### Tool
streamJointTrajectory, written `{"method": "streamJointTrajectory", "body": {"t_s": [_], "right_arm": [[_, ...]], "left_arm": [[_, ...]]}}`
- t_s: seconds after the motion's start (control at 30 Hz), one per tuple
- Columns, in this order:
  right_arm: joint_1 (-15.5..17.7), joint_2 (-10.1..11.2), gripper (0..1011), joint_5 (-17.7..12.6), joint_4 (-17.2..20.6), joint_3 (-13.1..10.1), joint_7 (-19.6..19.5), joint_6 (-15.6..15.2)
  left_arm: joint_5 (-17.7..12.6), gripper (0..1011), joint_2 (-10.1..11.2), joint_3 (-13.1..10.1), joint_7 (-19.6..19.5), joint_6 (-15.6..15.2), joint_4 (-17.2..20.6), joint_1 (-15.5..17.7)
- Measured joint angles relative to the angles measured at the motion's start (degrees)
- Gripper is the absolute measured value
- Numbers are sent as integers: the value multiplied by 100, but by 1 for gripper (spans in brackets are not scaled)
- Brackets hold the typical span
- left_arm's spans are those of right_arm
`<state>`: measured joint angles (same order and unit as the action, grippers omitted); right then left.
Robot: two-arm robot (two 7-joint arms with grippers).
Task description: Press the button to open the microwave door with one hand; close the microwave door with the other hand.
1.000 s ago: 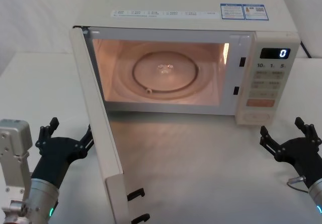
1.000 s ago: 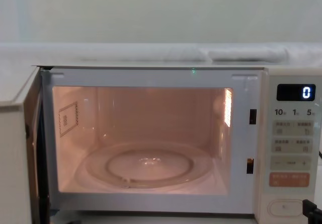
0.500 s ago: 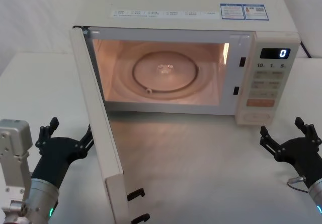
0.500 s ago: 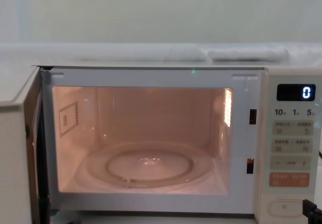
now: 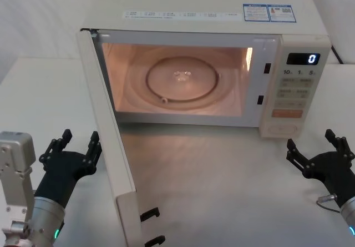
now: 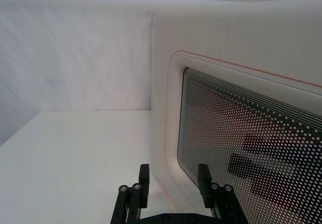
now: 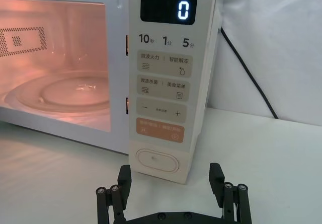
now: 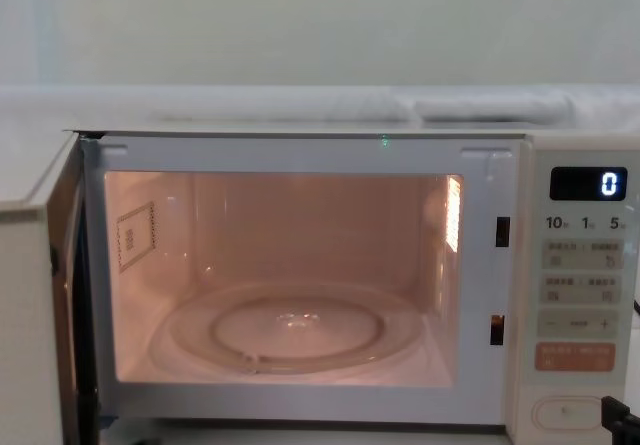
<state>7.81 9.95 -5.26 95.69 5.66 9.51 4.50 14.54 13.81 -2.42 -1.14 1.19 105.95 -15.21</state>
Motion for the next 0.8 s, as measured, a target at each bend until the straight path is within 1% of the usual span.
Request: {"method": "streamJointTrajectory", "body": {"t_s": [0.03, 0.07, 0.13, 0.2, 0.23, 0.3, 0.33, 0.37, 0.43, 0.5, 0.57, 0.63, 0.67, 0.8], "right_arm": [[0, 0, 1002, 0, 0, 0, 0, 0], [0, 0, 1002, 0, 0, 0, 0, 0], [0, 0, 1002, 0, 0, 0, 0, 0], [0, 0, 1002, 0, 0, 0, 0, 0], [0, 0, 1002, 0, 0, 0, 0, 0], [0, 0, 1002, 0, 0, 0, 0, 0], [0, 0, 1002, 0, 0, 0, 0, 0], [0, 0, 1002, 0, 0, 0, 0, 0], [0, 0, 1002, 0, 0, 0, 0, 0], [0, 0, 1002, 0, 0, 0, 0, 0], [0, 0, 1002, 0, 0, 0, 0, 0], [0, 0, 1002, 0, 0, 0, 0, 0], [0, 0, 1002, 0, 0, 0, 0, 0], [0, 0, 1002, 0, 0, 0, 0, 0]], "left_arm": [[0, 630, 0, 0, 0, 0, 0, 0], [0, 568, 0, 0, 0, 0, 0, 0], [0, 533, 0, 0, 0, 0, 0, 0], [0, 442, 0, 0, 0, 0, 0, 0], [0, 422, 0, 0, 0, 0, 0, 0], [0, 338, 0, 0, 0, 0, 0, 0], [0, 338, 0, 0, 0, 0, 0, 0], [0, 277, 0, 0, 0, 0, 0, 0], [0, 238, 0, 0, 0, 0, 0, 0], [0, 158, 0, 0, 0, 0, 0, 0], [0, 126, 0, 0, 0, 0, 0, 0], [0, 25, 0, 0, 0, 0, 0, 0], [0, 0, 0, 0, 0, 0, 0, 0], [0, 0, 0, 0, 0, 0, 0, 0]]}}
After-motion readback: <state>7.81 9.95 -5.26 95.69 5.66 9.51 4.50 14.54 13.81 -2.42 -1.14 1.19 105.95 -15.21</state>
